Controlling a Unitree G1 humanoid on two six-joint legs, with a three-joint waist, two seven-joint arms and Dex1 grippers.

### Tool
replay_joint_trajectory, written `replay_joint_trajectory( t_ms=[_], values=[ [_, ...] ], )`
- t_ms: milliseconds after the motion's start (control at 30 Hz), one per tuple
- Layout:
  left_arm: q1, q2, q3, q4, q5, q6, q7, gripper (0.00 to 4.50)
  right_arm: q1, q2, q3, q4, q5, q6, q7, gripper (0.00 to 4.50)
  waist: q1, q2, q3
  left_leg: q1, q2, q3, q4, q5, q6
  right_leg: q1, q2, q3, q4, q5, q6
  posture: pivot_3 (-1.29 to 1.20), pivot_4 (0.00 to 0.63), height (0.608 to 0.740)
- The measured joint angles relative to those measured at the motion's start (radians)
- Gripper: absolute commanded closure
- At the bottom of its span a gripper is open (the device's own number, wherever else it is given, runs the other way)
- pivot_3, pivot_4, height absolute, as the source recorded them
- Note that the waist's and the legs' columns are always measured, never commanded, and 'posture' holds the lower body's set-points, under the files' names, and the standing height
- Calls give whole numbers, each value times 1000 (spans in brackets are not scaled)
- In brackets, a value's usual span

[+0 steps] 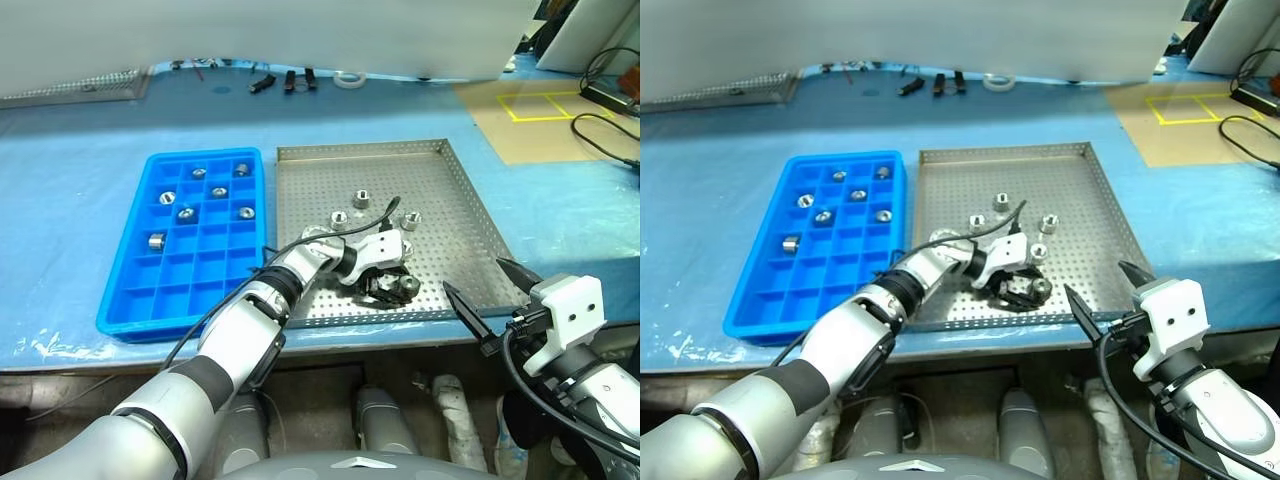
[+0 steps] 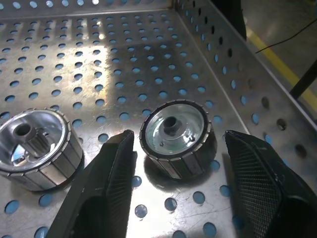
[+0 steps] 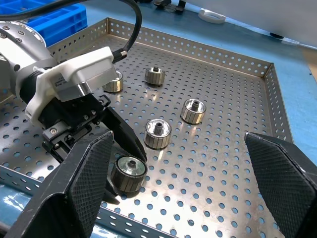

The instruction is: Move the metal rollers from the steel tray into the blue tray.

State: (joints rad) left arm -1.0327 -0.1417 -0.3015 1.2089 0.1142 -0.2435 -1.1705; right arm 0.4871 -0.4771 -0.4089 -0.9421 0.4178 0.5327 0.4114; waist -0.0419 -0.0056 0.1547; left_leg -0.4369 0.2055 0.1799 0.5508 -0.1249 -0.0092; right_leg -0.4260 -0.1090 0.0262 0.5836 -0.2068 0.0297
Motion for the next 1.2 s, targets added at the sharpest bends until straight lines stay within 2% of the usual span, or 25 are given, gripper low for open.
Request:
replay_joint_trajectory(
  t_ms=[100,133,500,700,833,933,1000,1133,1200],
  values=[
    [0,0,9,-2,-12,0,-21,2716,-5,-2,0,0,0,0,0,0,0,0,0,0,0,0,0,0,0,0,0,0,0,0,0,-570,150,740],
    [0,0,9,-2,-12,0,-21,2838,-7,-3,0,0,0,0,0,0,0,0,0,0,0,0,0,0,0,0,0,0,0,0,0,-570,150,740],
    [3,1,16,-2,-13,2,-16,2837,-40,-17,3,10,0,0,1,0,0,0,0,0,0,0,0,0,0,0,0,0,0,0,0,-536,150,740],
    [3,5,76,-26,-53,10,28,2837,-70,-29,18,27,-1,0,6,0,1,0,0,0,0,0,1,0,0,1,0,0,0,0,0,-492,150,740],
    [22,51,128,-133,-106,30,21,2837,-129,-62,35,39,16,8,34,0,0,0,0,0,0,0,1,0,0,1,0,0,1,0,0,-426,150,740],
    [74,130,146,-275,-133,67,14,2837,-203,-116,51,71,48,27,77,0,0,1,0,2,1,0,2,0,0,1,0,0,3,0,0,-391,150,740],
    [110,176,155,-361,-144,107,15,2837,-242,-141,67,89,69,37,106,0,12,1,-1,2,2,-1,1,0,0,2,1,-2,4,0,0,-275,150,740],
    [243,282,175,-627,-181,237,48,2837,-432,-207,157,218,96,41,208,0,23,1,-1,3,1,-1,4,0,0,3,0,-1,5,1,-1,-129,150,740],
    [297,324,189,-729,-195,298,70,2837,-495,-218,189,278,97,36,248,0,48,1,-1,2,3,-2,4,0,0,3,0,-4,6,1,-1,-39,150,740]
  ],
)
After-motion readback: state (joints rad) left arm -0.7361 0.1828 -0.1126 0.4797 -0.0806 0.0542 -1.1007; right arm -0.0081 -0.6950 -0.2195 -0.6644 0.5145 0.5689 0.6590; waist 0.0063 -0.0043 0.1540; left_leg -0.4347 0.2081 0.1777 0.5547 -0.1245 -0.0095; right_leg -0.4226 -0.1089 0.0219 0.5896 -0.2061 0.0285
